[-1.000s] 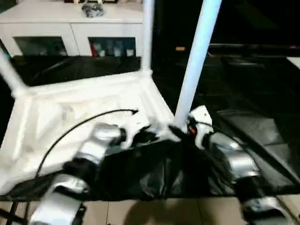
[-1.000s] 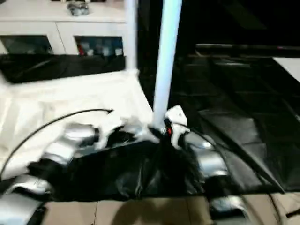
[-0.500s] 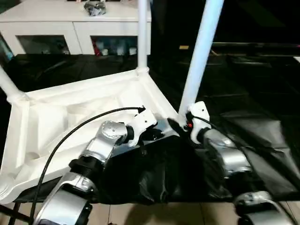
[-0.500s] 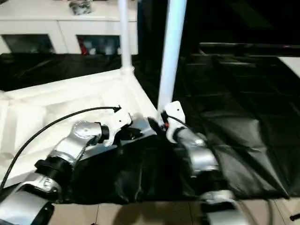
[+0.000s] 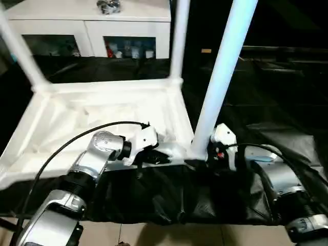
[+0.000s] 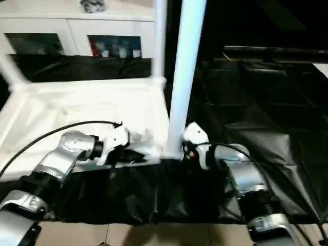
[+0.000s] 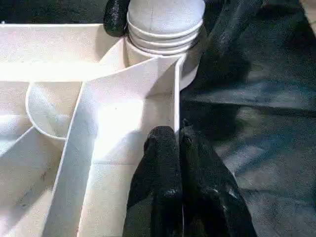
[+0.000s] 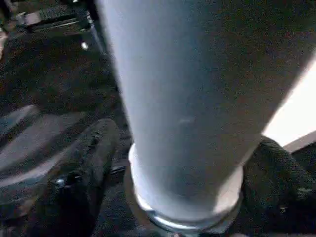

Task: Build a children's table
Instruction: Rotate leg to tighten

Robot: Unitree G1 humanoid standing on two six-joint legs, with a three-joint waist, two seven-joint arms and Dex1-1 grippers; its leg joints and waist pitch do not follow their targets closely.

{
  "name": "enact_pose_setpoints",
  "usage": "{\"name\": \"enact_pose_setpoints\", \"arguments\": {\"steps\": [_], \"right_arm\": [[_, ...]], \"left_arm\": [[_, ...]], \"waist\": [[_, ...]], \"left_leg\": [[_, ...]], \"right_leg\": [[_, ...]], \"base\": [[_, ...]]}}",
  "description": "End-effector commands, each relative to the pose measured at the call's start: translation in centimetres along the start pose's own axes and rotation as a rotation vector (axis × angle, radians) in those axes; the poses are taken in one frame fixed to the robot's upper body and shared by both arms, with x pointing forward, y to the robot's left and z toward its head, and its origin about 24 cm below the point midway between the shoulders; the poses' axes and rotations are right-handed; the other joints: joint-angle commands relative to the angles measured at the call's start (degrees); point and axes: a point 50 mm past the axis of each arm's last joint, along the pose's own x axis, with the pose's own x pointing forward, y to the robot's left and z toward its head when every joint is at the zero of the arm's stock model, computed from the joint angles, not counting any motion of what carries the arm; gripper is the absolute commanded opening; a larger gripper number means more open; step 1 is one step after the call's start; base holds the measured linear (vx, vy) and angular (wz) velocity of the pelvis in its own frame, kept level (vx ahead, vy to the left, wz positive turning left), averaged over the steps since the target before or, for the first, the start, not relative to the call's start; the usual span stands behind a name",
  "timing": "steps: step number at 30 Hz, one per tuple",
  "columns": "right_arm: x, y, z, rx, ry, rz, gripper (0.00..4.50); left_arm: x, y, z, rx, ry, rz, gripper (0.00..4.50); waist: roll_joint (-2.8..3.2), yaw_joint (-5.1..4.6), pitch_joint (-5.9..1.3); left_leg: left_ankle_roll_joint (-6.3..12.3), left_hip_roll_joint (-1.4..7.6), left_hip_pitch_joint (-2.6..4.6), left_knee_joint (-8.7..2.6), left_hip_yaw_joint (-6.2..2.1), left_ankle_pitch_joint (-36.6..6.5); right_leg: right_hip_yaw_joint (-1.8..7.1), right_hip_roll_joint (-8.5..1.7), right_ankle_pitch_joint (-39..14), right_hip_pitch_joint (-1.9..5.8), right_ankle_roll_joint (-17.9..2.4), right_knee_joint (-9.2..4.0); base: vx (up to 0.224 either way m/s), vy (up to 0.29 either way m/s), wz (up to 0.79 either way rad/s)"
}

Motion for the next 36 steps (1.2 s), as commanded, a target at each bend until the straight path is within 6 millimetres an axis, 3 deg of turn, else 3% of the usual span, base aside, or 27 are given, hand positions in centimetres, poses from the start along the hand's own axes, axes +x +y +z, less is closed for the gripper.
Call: {"name": "enact_pose_setpoints", "arguments": {"steps": [1, 10, 15, 17, 18, 19, 22, 23, 24, 26, 28, 32, 33, 35, 36], "right_arm": [[1.4, 1.8, -0.3, 0.000, 0.016, 0.167, 3.44], [1.4, 2.5, -0.4, 0.016, 0.017, 0.221, 2.74], [2.4, 2.4, -0.6, 0.060, -0.022, 0.109, 2.67], [3.1, 2.1, -0.8, 0.077, -0.031, 0.009, 2.67], [3.4, 1.9, -0.9, 0.091, -0.030, -0.034, 2.67], [3.8, 1.8, -1.0, 0.098, -0.034, -0.088, 2.66], [5.2, 1.3, -1.1, 0.161, -0.056, -0.258, 2.66], [5.9, 1.2, -1.0, 0.191, -0.068, -0.315, 2.66], [6.4, 1.1, -0.9, 0.216, -0.074, -0.362, 2.66], [7.4, 1.0, -0.4, 0.237, -0.086, -0.432, 2.65], [8.4, 0.5, 0.3, 0.252, -0.084, -0.543, 2.65], [9.3, 0.4, 1.4, 0.250, -0.124, -0.536, 2.65], [9.3, 0.4, 1.5, 0.260, -0.135, -0.524, 3.21], [9.3, 0.4, 1.5, 0.261, -0.137, -0.522, 3.35], [8.8, 0.2, 1.3, 0.280, -0.148, -0.502, 3.45]], "left_arm": [[0.1, 0.2, 0.7, 0.033, -0.010, -0.004, 0.00], [-0.6, 0.1, 0.1, 0.032, 0.012, -0.032, 0.00], [0.3, 0.3, 0.4, 0.030, -0.006, 0.034, 0.00], [0.9, 0.6, 0.7, 0.024, -0.007, 0.086, 0.00], [1.2, 0.7, 0.7, 0.020, -0.008, 0.105, 0.00], [1.6, 0.8, 0.9, 0.015, -0.013, 0.119, 0.00], [3.8, 0.7, 2.0, -0.008, -0.061, 0.160, 0.00], [4.7, 0.6, 2.5, -0.015, -0.076, 0.172, 0.00], [5.4, 0.4, 2.9, -0.018, -0.087, 0.171, 0.00], [6.5, 0.0, 3.3, -0.015, -0.097, 0.165, 0.00], [7.6, -0.5, 3.9, -0.010, -0.108, 0.158, 0.00], [8.2, -0.7, 4.3, 0.008, -0.106, 0.151, 0.00], [8.2, -0.7, 4.4, 0.009, -0.106, 0.156, 0.00], [8.2, -0.7, 4.4, 0.009, -0.106, 0.158, 0.00], [7.7, -0.6, 4.2, 0.016, -0.100, 0.156, 0.00]], "waist": [[-0.36, 0.17, -2.78], [-0.39, 0.36, -2.94], [-0.55, 0.56, -2.71], [-0.62, 0.38, -2.46], [-0.74, -0.10, -2.19], [-1.16, -0.30, -2.15], [-0.96, -0.87, -1.85], [-0.65, -1.23, -1.83], [-0.82, -1.60, -1.91], [-0.31, -1.97, -1.91], [-0.60, -2.43, -1.87], [-0.32, -2.84, -1.93], [-0.42, -2.86, -1.93], [-0.36, -2.97, -1.99], [-0.68, -2.91, -2.09]], "left_leg": [[3.54, 1.21, 0.42, -3.54, 0.29, -14.40], [4.26, 1.18, 0.27, -3.32, 0.34, -11.35], [3.58, 1.18, 0.25, -3.55, 0.32, -12.71], [2.55, 1.12, 0.42, -3.77, 0.29, -15.19], [1.08, 0.88, 0.55, -4.05, 0.04, -18.27], [0.74, 0.83, 0.60, -4.10, -0.04, -19.05], [-0.23, 0.65, 0.71, -4.35, -0.50, -21.65], [-0.80, 0.64, 0.98, -4.40, -0.60, -22.77], [-1.01, 0.48, 0.91, -4.45, -0.85, -23.52], [-0.74, 0.45, 0.86, -4.58, -1.01, -24.45], [-0.73, 0.31, 0.87, -4.52, -1.03, -25.46], [-0.05, 0.16, 0.91, -4.38, -1.11, -26.61], [0.10, 0.18, 0.91, -4.40, -1.07, -26.60], [0.37, 0.30, 0.71, -4.49, -1.04, -25.81], [0.56, 0.42, 0.77, -4.47, -0.92, -25.37]], "right_leg": [[1.43, -2.04, -10.77, 2.69, -14.17, -3.14], [1.39, -2.04, -6.93, 2.80, -14.82, -2.69], [1.45, -2.17, -10.49, 2.72, -13.87, -3.06], [1.48, -2.15, -14.51, 2.45, -12.71, -3.51], [1.48, -2.30, -20.99, 2.21, -10.77, -4.15], [1.45, -2.34, -23.52, 2.14, -9.84, -4.40], [1.38, -2.31, -30.80, 1.67, -6.68, -5.17], [1.32, -2.33, -32.32, 1.31, -6.07, -5.50], [1.04, -2.27, -33.46, 1.48, -5.36, -5.69], [1.02, -2.21, -33.17, 1.41, -4.97, -5.90], [0.91, -2.07, -33.40, 1.17, -4.96, -6.05], [0.83, -2.09, -34.31, 0.98, -4.41, -6.43], [0.86, -2.05, -33.93, 0.95, -4.52, -6.43], [0.99, -2.07, -32.03, 1.09, -5.21, -6.17], [1.12, -2.00, -30.22, 1.04, -5.96, -6.03]], "base": [[0.000, 0.000, 0.00], [0.000, 0.000, 0.00], [0.000, 0.000, 0.00], [0.000, 0.000, 0.00], [0.000, 0.000, 0.00], [0.000, 0.000, 0.00], [0.000, 0.000, 0.00], [0.000, 0.000, 0.00], [0.000, 0.000, 0.00], [0.000, 0.000, 0.00], [0.000, 0.000, 0.00], [0.000, 0.000, 0.00], [0.000, 0.000, 0.00], [0.000, 0.000, 0.00], [0.000, 0.000, 0.00]]}}
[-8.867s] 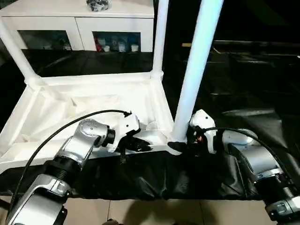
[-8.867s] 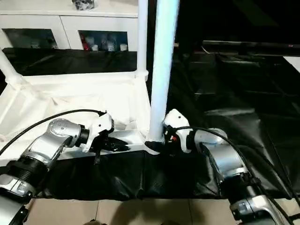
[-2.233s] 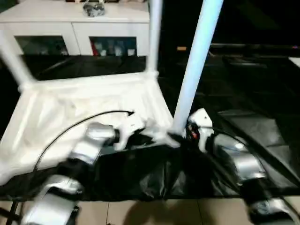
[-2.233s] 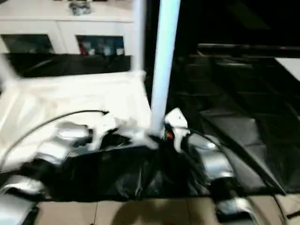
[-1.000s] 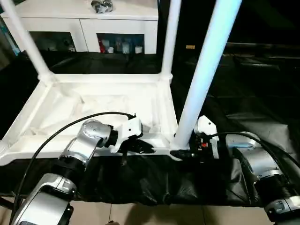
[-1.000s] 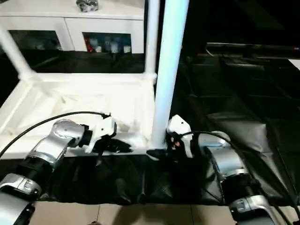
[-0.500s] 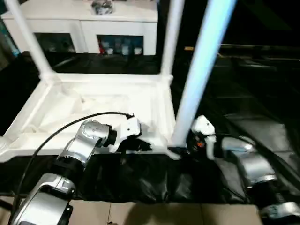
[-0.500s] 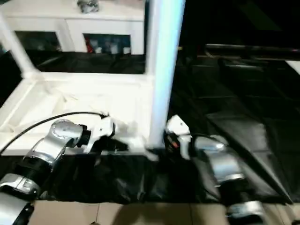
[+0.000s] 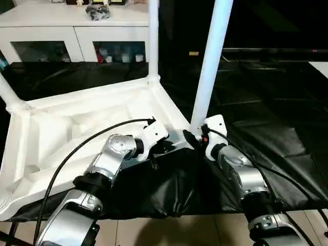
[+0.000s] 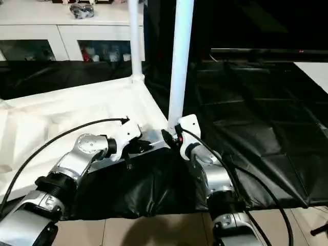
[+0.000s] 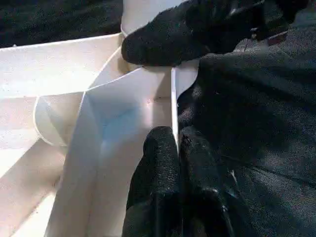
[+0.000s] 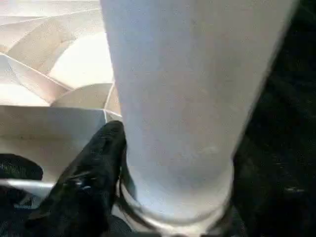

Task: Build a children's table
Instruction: Rotate leg to tighten

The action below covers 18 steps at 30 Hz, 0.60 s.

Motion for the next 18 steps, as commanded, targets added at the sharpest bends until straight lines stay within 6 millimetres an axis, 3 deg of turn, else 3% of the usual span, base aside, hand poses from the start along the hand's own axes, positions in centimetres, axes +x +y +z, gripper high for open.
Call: {"name": "enact_pose_setpoints", "arguments": {"steps": [1, 2, 3, 4, 5, 8, 9, 10, 11, 14, 18], "right_arm": [[1.1, 4.0, -0.2, 0.001, 0.028, 0.233, 3.58], [0.6, 3.5, -0.4, -0.035, 0.034, 0.263, 3.58], [0.4, 3.2, -0.5, -0.062, 0.040, 0.280, 3.71], [0.3, 3.1, -0.5, -0.071, 0.040, 0.288, 3.71], [-0.5, 2.1, -0.7, -0.126, 0.044, 0.327, 3.71], [-1.3, 1.0, -0.7, -0.171, 0.049, 0.363, 3.71], [-1.5, 0.7, -0.7, -0.182, 0.052, 0.375, 3.71], [-1.8, 0.3, -0.7, -0.189, 0.057, 0.398, 3.71], [-2.3, 0.0, -0.6, -0.206, 0.058, 0.441, 3.71], [-3.8, -0.5, -0.4, -0.246, 0.094, 0.608, 3.71], [-5.0, -0.5, -0.5, -0.268, 0.154, 0.763, 3.71]], "left_arm": [[2.8, -3.0, 2.8, 0.076, -0.097, -0.169, 0.00], [2.3, -2.8, 2.5, 0.088, -0.088, -0.178, 0.00], [2.0, -2.7, 2.3, 0.096, -0.081, -0.183, 0.00], [1.9, -2.6, 2.2, 0.097, -0.079, -0.186, 0.00], [1.1, -2.4, 1.6, 0.107, -0.067, -0.207, 0.00], [0.3, -2.1, 1.1, 0.107, -0.061, -0.230, 0.00], [0.0, -2.0, 1.0, 0.105, -0.060, -0.238, 0.00], [-0.3, -1.9, 0.9, 0.101, -0.060, -0.245, 0.00], [-0.7, -1.7, 0.7, 0.098, -0.060, -0.259, 0.00], [-1.7, -1.2, 0.4, 0.102, -0.053, -0.278, 0.00], [-2.7, -0.8, 0.0, 0.107, -0.035, -0.315, 0.00]], "waist": [[-0.29, 0.12, -2.07], [-0.16, 0.23, -2.08], [-0.31, 0.55, -2.31], [-0.31, 0.55, -2.31], [-0.31, 0.82, -2.41], [-0.31, 1.35, -2.73], [-0.40, 1.47, -2.95], [0.05, 1.56, -2.98], [-0.10, 1.55, -3.07], [-0.05, 2.03, -3.07], [0.16, 2.63, -2.76]], "left_leg": [[0.66, 0.70, 0.34, -4.43, -0.45, -25.09], [0.73, 0.77, 0.33, -4.45, -0.41, -24.87], [1.28, 0.95, -0.02, -4.42, -0.28, -22.89], [1.28, 0.95, -0.02, -4.42, -0.28, -22.89], [1.90, 1.01, -0.28, -4.29, -0.03, -20.05], [2.95, 1.04, -0.31, -3.82, 0.37, -15.88], [3.96, 0.90, -0.57, -3.51, 0.40, -12.73], [4.29, 0.92, -0.45, -3.47, 0.45, -11.88], [4.88, 0.95, -0.40, -3.27, 0.54, -10.57], [6.65, 1.15, -0.44, -3.05, 0.68, -9.05], [5.95, 1.48, -0.16, -3.24, 0.82, -11.87]], "right_leg": [[1.13, -1.96, -28.98, 0.87, -6.85, -5.47], [1.20, -1.95, -27.90, 0.93, -7.31, -5.36], [1.34, -1.98, -23.66, 1.41, -8.56, -4.82], [1.34, -1.98, -23.66, 1.41, -8.56, -4.82], [1.49, -1.97, -18.42, 1.70, -10.25, -4.30], [1.64, -2.00, -11.12, 2.07, -12.42, -3.48], [1.49, -1.92, -6.82, 2.62, -13.78, -2.81], [1.49, -1.88, -5.46, 2.53, -14.27, -2.72], [1.45, -1.83, -2.79, 2.76, -15.17, -2.49], [1.28, -1.65, 0.70, 3.07, -16.40, -2.08], [1.22, -1.86, -4.22, 2.73, -16.47, -2.41]], "base": [[0.000, 0.000, 0.00], [0.000, 0.000, 0.00], [0.000, 0.000, 0.00], [0.000, 0.000, 0.00], [0.052, -0.006, 0.03], [0.062, -0.010, 0.03], [0.067, -0.014, 0.02], [0.055, -0.010, 0.00], [0.000, 0.000, 0.00], [0.000, 0.000, 0.00], [0.000, 0.000, 0.00]]}}
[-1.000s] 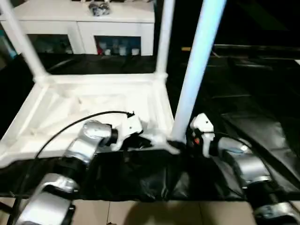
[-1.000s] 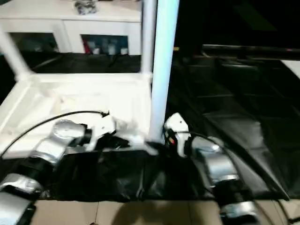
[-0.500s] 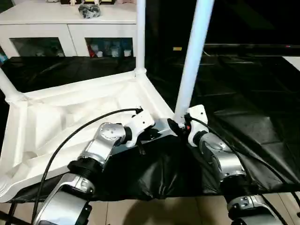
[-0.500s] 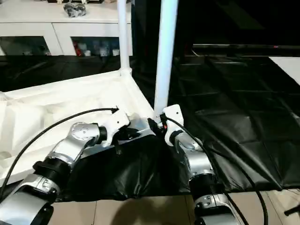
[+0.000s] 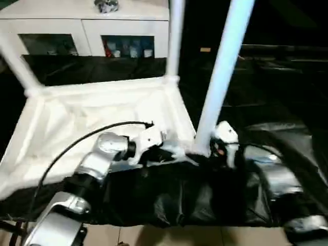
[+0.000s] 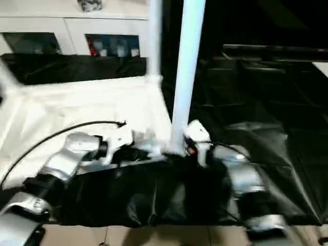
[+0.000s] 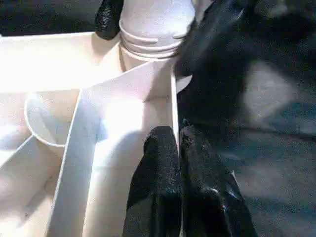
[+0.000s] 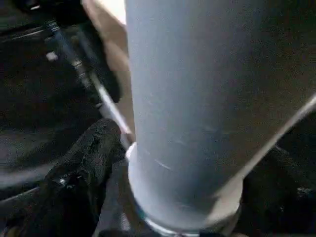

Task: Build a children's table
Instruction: Rotate leg to tighten

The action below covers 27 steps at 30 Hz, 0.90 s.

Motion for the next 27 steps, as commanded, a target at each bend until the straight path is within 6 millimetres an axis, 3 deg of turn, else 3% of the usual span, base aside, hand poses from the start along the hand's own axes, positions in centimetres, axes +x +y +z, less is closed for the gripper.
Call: {"name": "enact_pose_setpoints", "arguments": {"steps": [1, 3, 6, 8, 13, 16, 23, 25, 27], "right_arm": [[1.0, 1.8, -0.4, 0.010, 0.024, 0.174, 3.71], [0.9, 2.0, -0.4, 0.005, 0.030, 0.203, 3.71], [0.7, 2.3, -0.3, 0.004, 0.041, 0.264, 3.57], [0.7, 2.4, -0.3, 0.005, 0.048, 0.283, 3.57], [0.6, 2.5, -0.4, 0.001, 0.065, 0.319, 3.08], [0.8, 2.7, -0.4, 0.010, 0.055, 0.315, 2.81], [1.4, 3.0, -0.6, 0.060, 0.006, 0.241, 2.70], [2.4, 2.7, -0.8, 0.100, -0.009, 0.108, 2.70], [4.1, 2.1, -1.2, 0.171, -0.017, -0.104, 2.70]], "left_arm": [[0.3, -0.3, 0.3, 0.032, -0.005, -0.052, 0.00], [0.0, -0.3, 0.3, 0.034, 0.003, -0.058, 0.00], [-0.5, -0.2, 0.1, 0.038, 0.015, -0.072, 0.00], [-0.7, -0.2, 0.0, 0.039, 0.018, -0.077, 0.00], [-1.2, -0.2, -0.2, 0.041, 0.030, -0.088, 0.00], [-1.2, -0.2, -0.3, 0.036, 0.028, -0.084, 0.00], [-0.7, -0.2, -0.4, 0.021, 0.014, -0.047, 0.00], [0.3, 0.1, -0.1, 0.008, 0.015, 0.013, 0.00], [2.0, 0.4, 0.7, -0.017, -0.007, 0.089, 0.00]], "waist": [[-0.17, 0.12, -2.73], [-0.25, 0.27, -2.58], [-0.26, 0.36, -2.67], [-0.28, 0.39, -2.70], [-0.34, 0.56, -2.99], [-0.36, 0.58, -2.94], [-0.52, 0.68, -2.78], [-0.56, 0.35, -2.52], [-0.59, -0.37, -2.08]], "left_leg": [[5.26, 1.27, 0.41, -3.30, 0.51, -13.20], [3.97, 1.32, 0.52, -3.56, 0.44, -15.13], [3.36, 1.30, 0.57, -3.57, 0.42, -15.05], [3.47, 1.30, 0.53, -3.55, 0.43, -14.37], [4.47, 1.21, 0.37, -3.18, 0.48, -10.94], [4.61, 1.18, 0.36, -3.17, 0.52, -11.12], [3.85, 1.20, 0.33, -3.40, 0.46, -12.16], [2.75, 1.16, 0.43, -3.65, 0.42, -14.48], [0.63, 0.87, 0.66, -4.00, 0.19, -18.43]], "right_leg": [[1.39, -1.98, -6.84, 2.95, -15.74, -2.89], [1.46, -2.06, -10.76, 2.79, -14.66, -3.23], [1.55, -2.07, -11.21, 2.73, -14.13, -3.24], [1.54, -2.04, -10.36, 2.73, -14.21, -3.16], [1.47, -2.05, -5.22, 2.91, -15.36, -2.54], [1.43, -2.04, -5.49, 2.94, -15.52, -2.56], [1.47, -2.14, -8.86, 2.91, -14.28, -2.88], [1.58, -2.18, -12.76, 2.62, -13.33, -3.31], [1.64, -2.29, -21.44, 2.11, -10.85, -4.20]], "base": [[0.000, 0.000, 0.00], [0.000, 0.000, 0.00], [0.000, 0.000, 0.00], [0.000, 0.000, 0.00], [0.000, 0.000, 0.00], [0.000, 0.000, 0.00], [0.000, 0.000, 0.00], [0.000, 0.000, 0.00], [0.000, 0.000, 0.00]]}}
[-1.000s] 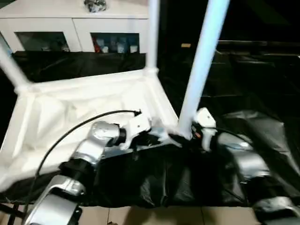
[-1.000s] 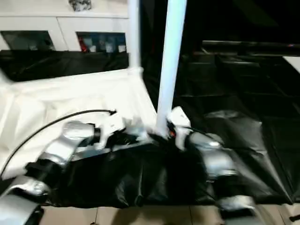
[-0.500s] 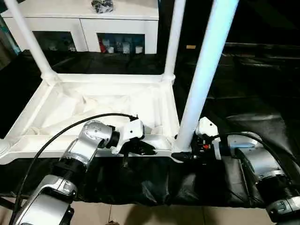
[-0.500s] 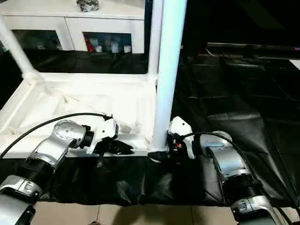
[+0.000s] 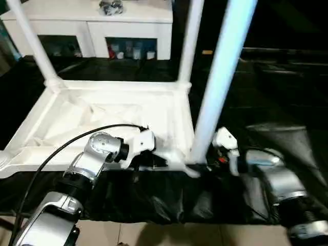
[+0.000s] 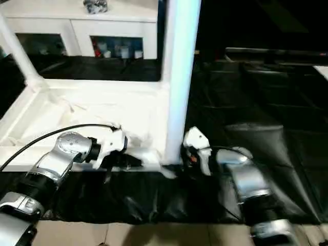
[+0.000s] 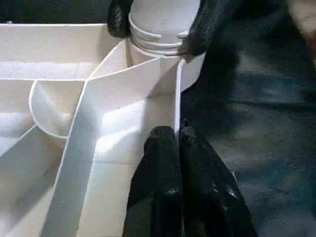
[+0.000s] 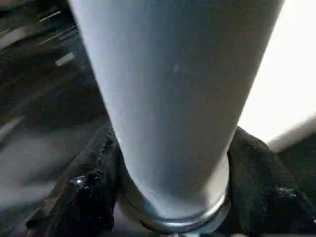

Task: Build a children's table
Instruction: Rotate leg to tighten

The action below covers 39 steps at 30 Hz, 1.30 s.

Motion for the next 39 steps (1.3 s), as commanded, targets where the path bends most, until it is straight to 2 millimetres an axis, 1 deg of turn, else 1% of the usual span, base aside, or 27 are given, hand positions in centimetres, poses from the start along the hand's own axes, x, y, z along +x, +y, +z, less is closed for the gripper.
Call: {"name": "enact_pose_setpoints", "arguments": {"steps": [1, 3, 4, 5, 6, 8, 9, 10, 12, 13, 14, 15, 18, 19, 20, 21, 22, 23, 24, 25, 26, 27, 29, 32, 33, 35, 39], "right_arm": [[3.1, 1.3, -1.0, 0.064, 0.033, -0.088, 2.69], [3.9, 1.3, -1.0, 0.068, 0.025, -0.166, 2.68], [4.3, 1.4, -0.9, 0.062, 0.020, -0.198, 2.68], [4.3, 1.4, -0.9, 0.062, 0.020, -0.198, 2.68], [5.3, 1.5, -0.6, 0.084, 0.011, -0.275, 2.68], [6.2, 1.5, -0.2, 0.114, 0.005, -0.345, 2.68], [6.7, 1.5, 0.0, 0.129, 0.002, -0.392, 2.68], [7.1, 1.5, 0.4, 0.127, -0.009, -0.429, 2.68], [7.4, 1.3, 1.0, 0.136, -0.051, -0.436, 2.68], [7.3, 1.3, 1.1, 0.143, -0.060, -0.431, 2.68], [7.0, 1.1, 1.2, 0.164, -0.080, -0.417, 3.23], [6.5, 0.8, 1.2, 0.162, -0.088, -0.386, 3.37], [5.4, 0.5, 1.0, 0.075, -0.059, -0.319, 3.43], [4.9, 0.3, 0.8, 0.049, -0.041, -0.302, 3.43], [4.5, 0.1, 0.5, 0.021, -0.018, -0.285, 3.43], [4.2, 0.0, 0.3, 0.006, -0.003, -0.276, 3.43], [4.2, 0.0, 0.3, 0.006, -0.003, -0.276, 3.43], [3.3, -0.4, 0.0, -0.013, 0.015, -0.242, 3.43], [3.2, -0.4, 0.0, -0.014, 0.016, -0.238, 3.43], [2.3, -0.5, 0.1, -0.029, 0.012, -0.150, 3.43], [2.3, -0.5, 0.1, -0.029, 0.012, -0.150, 3.43], [1.6, -0.1, 0.3, -0.041, 0.007, -0.034, 3.43], [0.9, 0.3, 0.5, -0.049, 0.006, 0.070, 3.43], [0.2, 0.8, 0.6, -0.058, 0.016, 0.191, 3.43], [0.1, 0.9, 0.6, -0.059, 0.020, 0.212, 3.43], [-0.1, 1.2, 0.5, -0.068, 0.033, 0.263, 3.43], [-0.4, 1.9, 0.2, -0.068, 0.072, 0.358, 3.20]], "left_arm": [[3.0, 0.0, 1.9, -0.006, -0.052, 0.070, 0.00], [4.0, -0.1, 2.5, -0.012, -0.070, 0.087, 0.00], [4.4, -0.1, 2.8, -0.012, -0.076, 0.096, 0.00], [4.4, -0.1, 2.8, -0.012, -0.076, 0.096, 0.00], [5.4, -0.3, 3.4, -0.010, -0.085, 0.113, 0.00], [6.1, -0.4, 3.9, -0.002, -0.086, 0.122, 0.00], [6.5, -0.6, 4.2, 0.003, -0.087, 0.123, 0.00], [6.8, -0.6, 4.4, 0.003, -0.091, 0.126, 0.00], [7.1, -0.8, 4.6, 0.011, -0.092, 0.121, 0.00], [7.1, -0.8, 4.6, 0.013, -0.091, 0.121, 0.00], [7.0, -0.8, 4.5, 0.019, -0.086, 0.116, 0.00], [6.6, -0.8, 4.2, 0.027, -0.078, 0.105, 0.00], [5.6, -0.7, 3.6, 0.045, -0.066, 0.082, 0.00], [5.3, -0.6, 3.4, 0.051, -0.060, 0.078, 0.00], [4.9, -0.6, 3.2, 0.061, -0.056, 0.068, 0.00], [4.7, -0.6, 3.1, 0.068, -0.054, 0.062, 0.00], [4.7, -0.6, 3.1, 0.068, -0.054, 0.062, 0.00], [4.0, -0.6, 2.6, 0.070, -0.046, 0.045, 0.00], [4.0, -0.6, 2.6, 0.071, -0.045, 0.043, 0.00], [3.2, -0.6, 2.1, 0.069, -0.045, 0.016, 0.00], [3.2, -0.6, 2.1, 0.069, -0.045, 0.016, 0.00], [2.5, -0.6, 1.8, 0.061, -0.049, -0.005, 0.00], [1.9, -0.5, 1.5, 0.052, -0.042, -0.025, 0.00], [1.2, -0.4, 1.1, 0.052, -0.028, -0.044, 0.00], [1.1, -0.4, 1.0, 0.053, -0.026, -0.048, 0.00], [0.8, -0.3, 1.0, 0.054, -0.022, -0.051, 0.00], [0.3, -0.2, 0.8, 0.063, -0.003, -0.076, 0.00]], "waist": [[-0.26, -0.33, -1.98], [-0.25, -0.77, -1.96], [0.07, -1.05, -1.89], [-0.07, -1.35, -2.02], [0.06, -1.43, -2.10], [0.30, -1.81, -1.93], [0.19, -1.94, -2.04], [0.37, -1.88, -2.05], [0.36, -1.89, -1.99], [0.34, -1.95, -2.09], [0.41, -1.90, -2.14], [0.42, -1.79, -2.20], [0.37, -1.45, -2.45], [0.37, -1.35, -2.60], [0.30, -1.22, -2.69], [0.34, -1.09, -2.84], [0.42, -1.06, -3.00], [0.10, -1.08, -3.13], [0.19, -0.99, -3.16], [0.08, -0.99, -3.20], [0.15, -0.92, -3.15], [0.21, -0.64, -3.04], [0.27, -0.28, -2.87], [0.26, 0.06, -2.73], [0.25, 0.30, -2.52], [0.16, 0.49, -2.52], [-0.03, 0.65, -2.63]], "left_leg": [[0.00, 0.79, 0.23, -4.11, -0.16, -19.26], [-0.77, 0.60, 0.29, -4.30, -0.51, -20.88], [-0.87, 0.54, 0.49, -4.29, -0.57, -22.22], [-0.61, 0.57, 0.50, -4.30, -0.65, -22.86], [-0.43, 0.56, 0.43, -4.33, -0.68, -22.81], [-0.60, 0.44, 0.35, -4.41, -0.70, -23.95], [-0.80, 0.29, 0.51, -4.34, -0.74, -24.23], [-0.77, 0.31, 0.59, -4.37, -0.80, -24.33], [-0.62, 0.37, 0.45, -4.43, -0.79, -24.77], [-0.45, 0.40, 0.42, -4.46, -0.83, -24.79], [-0.36, 0.45, 0.37, -4.46, -0.82, -24.56], [0.03, 0.55, 0.25, -4.49, -0.71, -24.00], [0.65, 0.68, 0.17, -4.30, -0.45, -21.61], [1.18, 0.72, 0.01, -4.13, -0.29, -19.66], [1.52, 0.75, 0.08, -4.01, -0.19, -18.63], [2.34, 0.69, -0.10, -3.66, 0.03, -15.42], [2.61, 0.71, -0.19, -3.57, -0.01, -14.05], [3.36, 0.65, -0.46, -3.37, 0.02, -11.41], [3.82, 0.65, -0.47, -3.30, 0.02, -10.83], [4.76, 0.61, -0.43, -3.11, 0.16, -9.75], [5.25, 0.60, -0.47, -3.06, 0.15, -9.73], [6.14, 0.87, -0.33, -3.04, 0.28, -9.98], [6.37, 1.15, -0.29, -3.16, 0.38, -10.99], [5.52, 1.24, -0.12, -3.30, 0.39, -12.88], [4.60, 1.35, 0.03, -3.50, 0.44, -14.99], [3.71, 1.35, 0.17, -3.58, 0.44, -15.84], [3.36, 1.26, 0.00, -3.55, 0.37, -14.31]], "right_leg": [[1.35, -2.31, -23.77, 1.78, -10.02, -4.60], [1.21, -2.27, -28.25, 1.71, -7.76, -5.11], [1.20, -2.19, -29.81, 1.38, -6.91, -5.47], [1.14, -2.18, -29.75, 1.40, -6.68, -5.64], [1.12, -2.12, -29.14, 1.48, -6.71, -5.62], [1.05, -1.92, -29.15, 1.15, -6.65, -5.79], [1.04, -1.96, -30.38, 0.99, -6.11, -5.88], [1.02, -2.03, -30.46, 0.97, -6.06, -5.95], [1.04, -1.98, -30.02, 0.95, -5.89, -6.06], [1.04, -1.94, -28.86, 1.05, -6.18, -5.93], [1.08, -1.93, -27.92, 1.11, -6.44, -5.83], [1.23, -1.85, -24.64, 1.26, -7.45, -5.50], [1.36, -1.82, -19.00, 1.59, -9.46, -4.99], [1.46, -1.79, -15.41, 1.88, -10.62, -4.58], [1.46, -1.80, -13.77, 1.88, -11.19, -4.42], [1.52, -1.85, -8.84, 2.15, -12.91, -3.84], [1.49, -1.86, -6.79, 2.38, -13.48, -3.54], [1.39, -1.78, -3.08, 2.73, -14.28, -3.05], [1.35, -1.82, -1.98, 2.78, -14.71, -2.91], [1.32, -1.77, -0.11, 2.91, -15.37, -2.77], [1.27, -1.80, 0.12, 2.95, -15.74, -2.70], [1.17, -1.80, -0.16, 3.11, -16.16, -2.76], [1.10, -1.80, -2.14, 2.99, -16.18, -2.87], [1.12, -1.83, -5.94, 2.73, -15.73, -3.14], [1.24, -1.98, -9.77, 2.46, -15.05, -3.48], [1.32, -2.01, -11.80, 2.29, -14.35, -3.65], [1.36, -1.98, -11.13, 2.39, -13.78, -3.48]], "base": [[0.000, 0.000, 0.00], [0.000, 0.000, 0.00], [0.000, 0.000, 0.00], [0.000, 0.000, 0.00], [0.000, 0.000, 0.00], [0.000, 0.000, 0.00], [0.000, 0.000, 0.00], [0.000, 0.000, 0.00], [0.000, 0.000, 0.00], [0.000, 0.000, 0.00], [0.000, 0.000, 0.00], [0.000, 0.000, 0.00], [0.000, 0.000, 0.00], [0.000, 0.000, 0.00], [0.056, -0.009, 0.07], [0.056, -0.009, 0.07], [0.060, -0.009, 0.03], [0.000, 0.000, 0.00], [0.000, 0.000, 0.00], [0.000, 0.000, 0.00], [0.000, 0.000, 0.00], [0.000, 0.000, 0.00], [0.000, 0.000, 0.00], [0.000, 0.000, 0.00], [0.000, 0.000, 0.00], [0.000, 0.000, 0.00], [0.000, 0.000, 0.00]]}}
